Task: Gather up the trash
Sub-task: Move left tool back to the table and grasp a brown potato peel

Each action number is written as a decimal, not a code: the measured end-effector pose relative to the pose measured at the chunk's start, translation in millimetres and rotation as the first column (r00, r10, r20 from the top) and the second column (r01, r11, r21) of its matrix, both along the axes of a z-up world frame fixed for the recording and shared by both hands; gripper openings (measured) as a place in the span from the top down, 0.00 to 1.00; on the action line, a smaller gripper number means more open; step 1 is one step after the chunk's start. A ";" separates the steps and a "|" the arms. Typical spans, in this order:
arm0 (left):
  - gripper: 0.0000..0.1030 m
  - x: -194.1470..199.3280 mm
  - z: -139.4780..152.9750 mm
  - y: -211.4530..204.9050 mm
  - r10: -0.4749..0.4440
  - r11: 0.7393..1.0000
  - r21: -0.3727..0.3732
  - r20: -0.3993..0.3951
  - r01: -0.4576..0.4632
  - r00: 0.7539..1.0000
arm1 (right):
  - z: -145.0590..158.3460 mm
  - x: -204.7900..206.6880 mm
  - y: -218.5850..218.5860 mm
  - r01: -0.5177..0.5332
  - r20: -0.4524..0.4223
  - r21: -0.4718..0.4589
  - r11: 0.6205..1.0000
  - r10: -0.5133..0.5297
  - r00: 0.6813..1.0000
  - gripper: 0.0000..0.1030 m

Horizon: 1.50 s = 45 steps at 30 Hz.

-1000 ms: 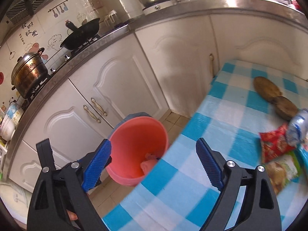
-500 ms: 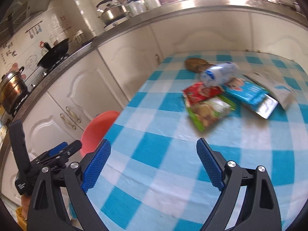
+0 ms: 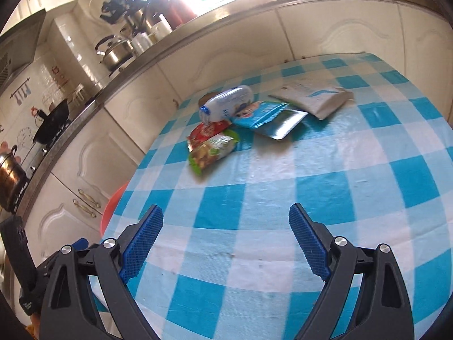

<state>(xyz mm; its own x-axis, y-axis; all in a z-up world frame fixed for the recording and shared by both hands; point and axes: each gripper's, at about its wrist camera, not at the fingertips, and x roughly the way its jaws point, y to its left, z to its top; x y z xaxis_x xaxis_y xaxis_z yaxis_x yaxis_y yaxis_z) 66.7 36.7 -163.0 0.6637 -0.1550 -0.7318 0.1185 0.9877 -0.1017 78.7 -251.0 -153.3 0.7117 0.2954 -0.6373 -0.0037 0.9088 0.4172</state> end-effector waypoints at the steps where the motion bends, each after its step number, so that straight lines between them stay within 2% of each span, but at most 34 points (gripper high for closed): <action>1: 0.16 -0.7 1.3 -4.9 -0.010 1.000 0.003 -0.001 0.010 1.000 | -1.1 -2.3 -5.1 0.009 0.003 0.009 1.000 -0.009 1.000 0.13; 6: 0.16 6.1 13.0 -22.8 -0.040 0.999 -0.017 -0.015 0.040 0.999 | -8.7 -5.4 -25.9 0.037 -0.007 0.058 0.998 -0.037 0.999 0.13; 11: 0.16 35.3 33.1 -29.4 -0.033 0.993 -0.111 -0.042 0.028 0.999 | -6.1 -9.2 -39.2 0.049 0.030 0.082 0.995 -0.052 0.998 0.13; 16: 0.16 97.9 58.4 -40.9 0.013 0.973 -0.229 -0.079 -0.030 0.997 | -2.6 -10.9 -45.3 0.039 0.078 0.093 0.995 -0.046 0.996 0.12; 19: 0.16 147.3 67.3 -55.6 0.043 0.967 -0.246 -0.093 -0.065 0.995 | -3.3 -9.6 -48.6 0.025 0.092 0.108 0.994 -0.035 0.995 0.11; 22: 0.16 204.6 63.3 -73.5 0.066 0.962 -0.255 -0.140 -0.100 0.988 | -4.9 -8.8 -55.1 0.021 0.101 0.128 0.992 -0.034 0.994 0.11; 26: 0.16 279.5 42.4 -101.7 0.081 0.965 -0.228 -0.226 -0.134 0.971 | -8.1 -6.6 -67.6 0.024 0.094 0.200 0.980 -0.043 0.995 0.11; 33: 0.19 361.6 3.7 -134.8 0.142 0.978 -0.103 -0.315 -0.183 0.938 | -13.0 -3.3 -81.9 0.031 0.077 0.280 0.960 -0.055 0.996 0.11; 36: 0.24 384.1 -9.8 -138.6 0.176 0.978 -0.044 -0.352 -0.204 0.919 | -14.1 -0.6 -86.6 0.034 0.075 0.298 0.954 -0.059 0.995 0.11; 43: 0.24 408.8 -22.5 -146.5 0.171 0.984 0.019 -0.390 -0.178 0.905 | -17.3 6.9 -91.4 0.035 0.062 0.318 0.948 -0.057 0.996 0.11; 45: 0.24 410.5 -23.0 -150.0 0.173 0.984 0.041 -0.379 -0.171 0.909 | -17.9 7.6 -92.1 0.039 0.058 0.320 0.947 -0.060 0.997 0.11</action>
<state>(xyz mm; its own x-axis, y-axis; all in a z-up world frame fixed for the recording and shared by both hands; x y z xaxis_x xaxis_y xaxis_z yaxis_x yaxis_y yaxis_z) 477.2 -113.3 -186.0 0.3516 -0.0578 -0.9344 -0.0997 0.9901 -0.0987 86.2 -343.1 -171.2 0.7677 0.4388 -0.4670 0.0006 0.7283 0.6853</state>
